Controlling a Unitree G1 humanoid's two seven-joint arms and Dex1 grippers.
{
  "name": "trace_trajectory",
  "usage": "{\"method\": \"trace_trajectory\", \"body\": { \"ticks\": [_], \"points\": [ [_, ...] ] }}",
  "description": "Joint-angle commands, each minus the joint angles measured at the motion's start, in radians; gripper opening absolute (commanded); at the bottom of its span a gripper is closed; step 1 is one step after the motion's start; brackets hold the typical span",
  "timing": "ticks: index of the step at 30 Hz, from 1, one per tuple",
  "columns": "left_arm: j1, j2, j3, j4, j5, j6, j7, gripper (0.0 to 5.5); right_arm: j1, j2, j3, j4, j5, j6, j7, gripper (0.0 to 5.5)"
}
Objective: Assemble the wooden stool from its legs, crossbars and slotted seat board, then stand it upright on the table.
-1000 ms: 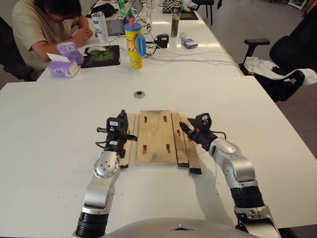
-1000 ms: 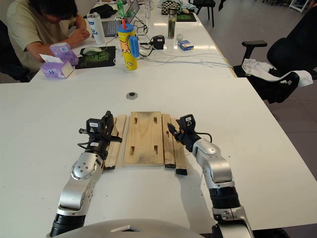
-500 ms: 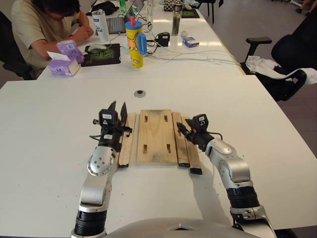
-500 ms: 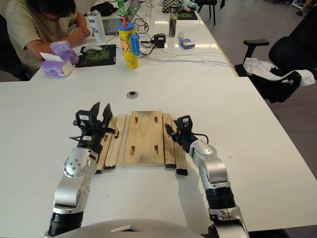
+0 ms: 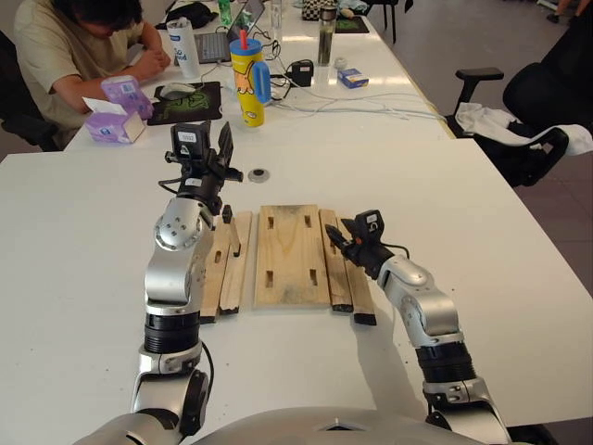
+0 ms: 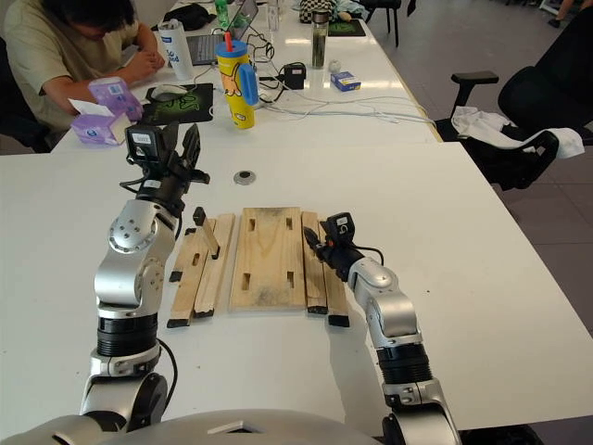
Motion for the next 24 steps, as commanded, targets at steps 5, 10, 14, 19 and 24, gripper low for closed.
{"method": "trace_trajectory", "body": {
  "ticks": [5,10,14,19,24],
  "points": [
    [-0.102,0.006,0.019,0.006,-0.026,0.058,0.005,1.53,-0.005,0.024,0.023,0.023,-0.027,-0.028,-0.023,2.19],
    [-0.129,0.003,0.007,-0.055,-0.024,0.087,0.023,1.53,-0.017,0.033,0.02,0.033,-0.03,-0.037,-0.026,2.19],
    [0.061,-0.013,-0.072,0.039,0.016,0.211,0.039,1.53,-0.016,0.037,0.024,0.031,-0.04,-0.044,-0.03,2.19],
    [0.323,-0.017,-0.12,0.102,0.049,0.235,0.054,1.53,-0.031,0.047,0.034,0.03,-0.04,-0.037,-0.024,2.19],
    [0.239,-0.013,-0.103,0.096,0.04,0.192,0.053,1.53,-0.026,0.049,0.031,0.027,-0.041,-0.042,-0.032,2.19]
  ]
}}
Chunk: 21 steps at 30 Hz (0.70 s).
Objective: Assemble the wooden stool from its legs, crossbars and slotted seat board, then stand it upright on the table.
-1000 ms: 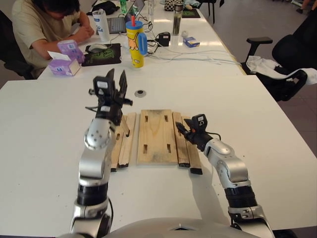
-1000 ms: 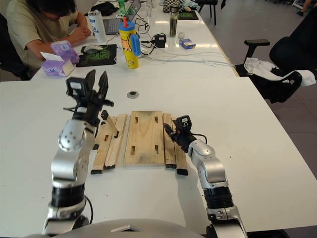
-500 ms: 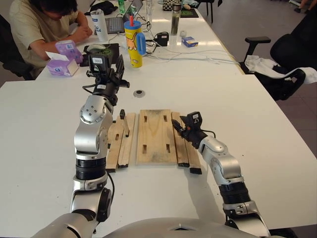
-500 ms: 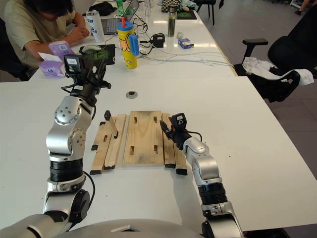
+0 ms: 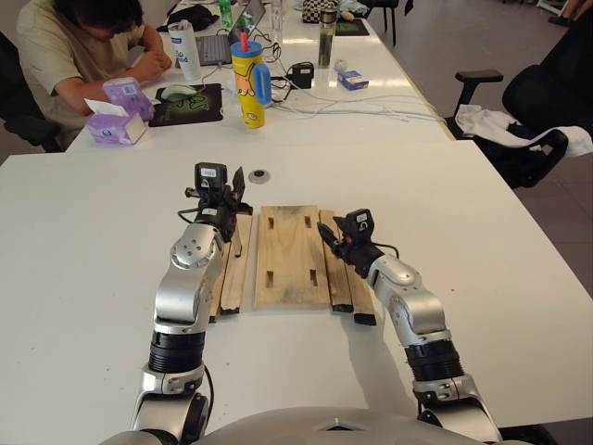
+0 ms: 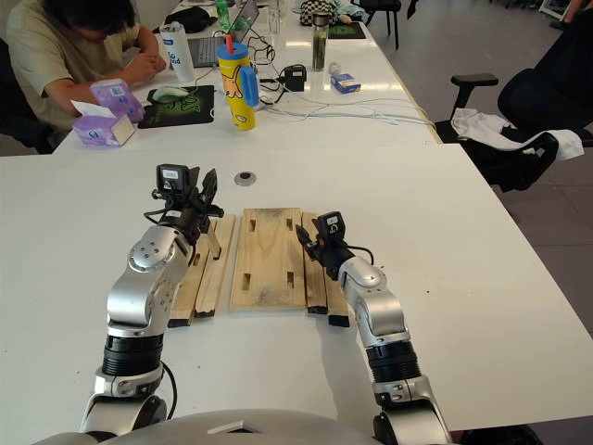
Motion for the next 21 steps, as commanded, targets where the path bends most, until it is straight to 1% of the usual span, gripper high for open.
{"method": "trace_trajectory", "body": {
  "ticks": [1,6,14,17,19,21],
  "points": [
    [0.09,0.012,-0.006,0.097,0.027,0.075,0.002,1.53,-0.015,0.007,0.002,-0.006,-0.005,-0.005,-0.007,2.19],
    [0.02,0.013,0.015,0.007,0.018,0.001,0.001,1.53,-0.002,0.008,-0.003,-0.002,-0.005,-0.014,-0.014,2.19],
    [-0.142,-0.019,0.077,-0.141,-0.052,-0.048,0.01,1.53,0.001,0.004,0.001,0.004,-0.011,-0.021,-0.017,2.19],
    [-0.111,-0.005,0.056,-0.15,-0.016,-0.042,0.013,1.53,0.003,0.006,0.003,0.0,-0.008,-0.018,-0.016,2.19],
    [0.028,0.019,-0.021,-0.006,0.034,0.048,0.0,1.53,0.001,0.01,0.007,0.003,-0.008,-0.019,-0.016,2.19],
    [0.153,0.032,-0.069,0.102,0.055,0.108,-0.018,1.53,-0.005,0.015,0.013,0.011,-0.008,-0.019,-0.013,2.19]
  ]
}}
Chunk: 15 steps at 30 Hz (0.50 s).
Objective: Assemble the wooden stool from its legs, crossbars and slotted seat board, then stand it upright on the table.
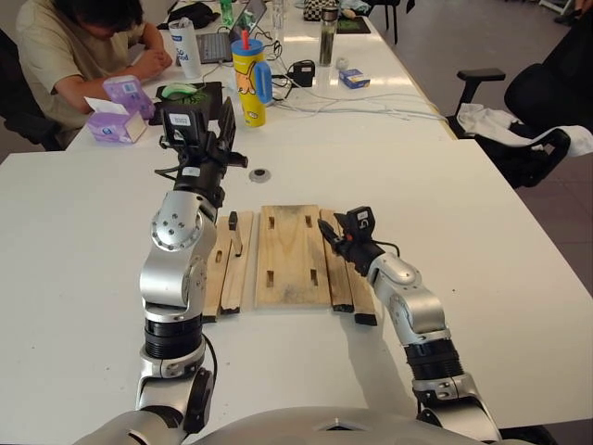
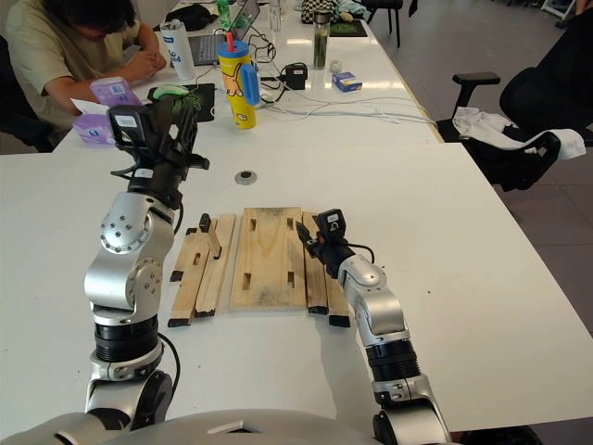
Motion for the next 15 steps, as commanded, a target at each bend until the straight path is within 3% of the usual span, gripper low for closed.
{"method": "trace_trajectory", "body": {
  "ticks": [1,9,15],
  "points": [
    [0.262,0.025,-0.086,0.233,0.051,0.147,-0.024,1.53,-0.005,0.011,0.013,0.013,-0.007,0.001,0.0,2.19],
    [0.063,0.034,-0.009,0.063,0.091,-0.116,0.022,1.53,0.009,0.017,0.005,0.017,-0.005,-0.011,-0.006,2.19],
    [0.29,0.078,-0.017,-0.254,0.039,-0.033,-0.07,1.53,0.032,0.011,0.001,-0.001,-0.006,-0.007,-0.009,2.19]
  ]
}}
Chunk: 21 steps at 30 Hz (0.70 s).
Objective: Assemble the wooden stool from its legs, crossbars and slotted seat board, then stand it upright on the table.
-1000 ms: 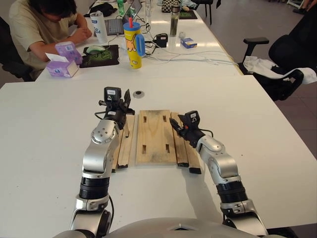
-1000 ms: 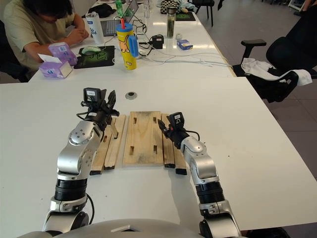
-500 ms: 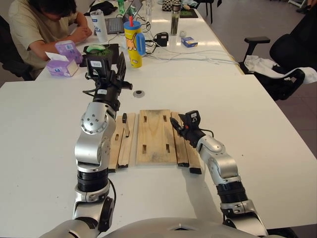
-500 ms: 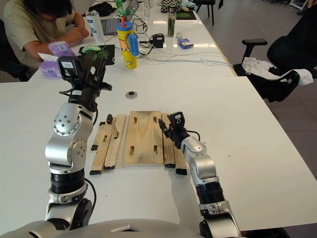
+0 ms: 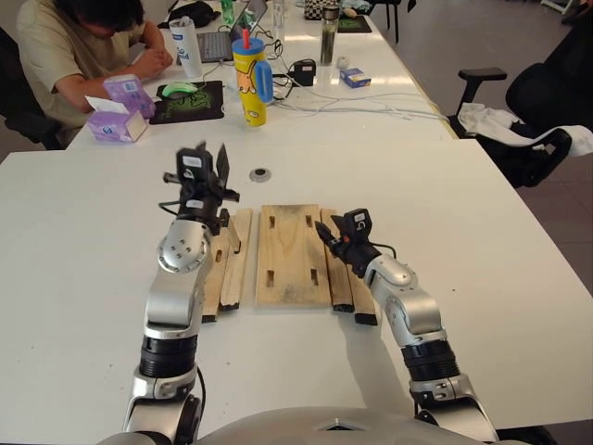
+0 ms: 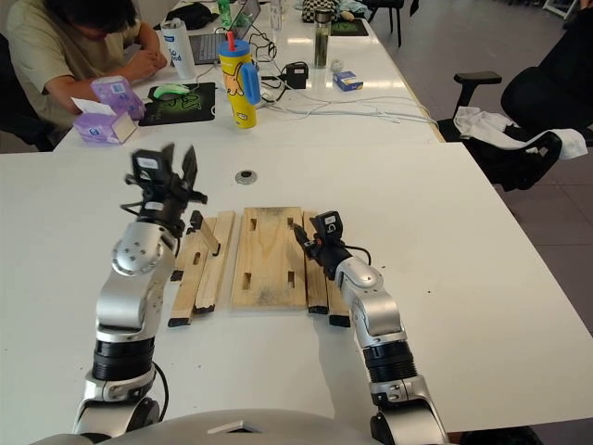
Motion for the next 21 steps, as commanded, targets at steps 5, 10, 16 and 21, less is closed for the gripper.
{"method": "trace_trajectory", "body": {
  "ticks": [5,10,16,21],
  "points": [
    [0.355,0.041,-0.003,-0.204,-0.076,0.138,-0.104,1.53,0.029,-0.023,-0.013,-0.006,-0.01,0.018,-0.002,2.19],
    [0.395,0.016,-0.059,-0.152,-0.056,0.12,-0.096,1.53,0.036,-0.037,-0.006,-0.002,-0.004,0.03,0.019,2.19],
    [0.459,-0.031,-0.103,-0.166,-0.015,0.068,-0.041,1.53,0.014,-0.05,0.017,0.005,-0.003,0.052,0.06,2.19],
    [0.449,-0.06,-0.12,-0.083,0.035,0.044,0.007,1.53,-0.01,-0.061,0.026,0.007,0.003,0.07,0.091,2.19]
  ]
}}
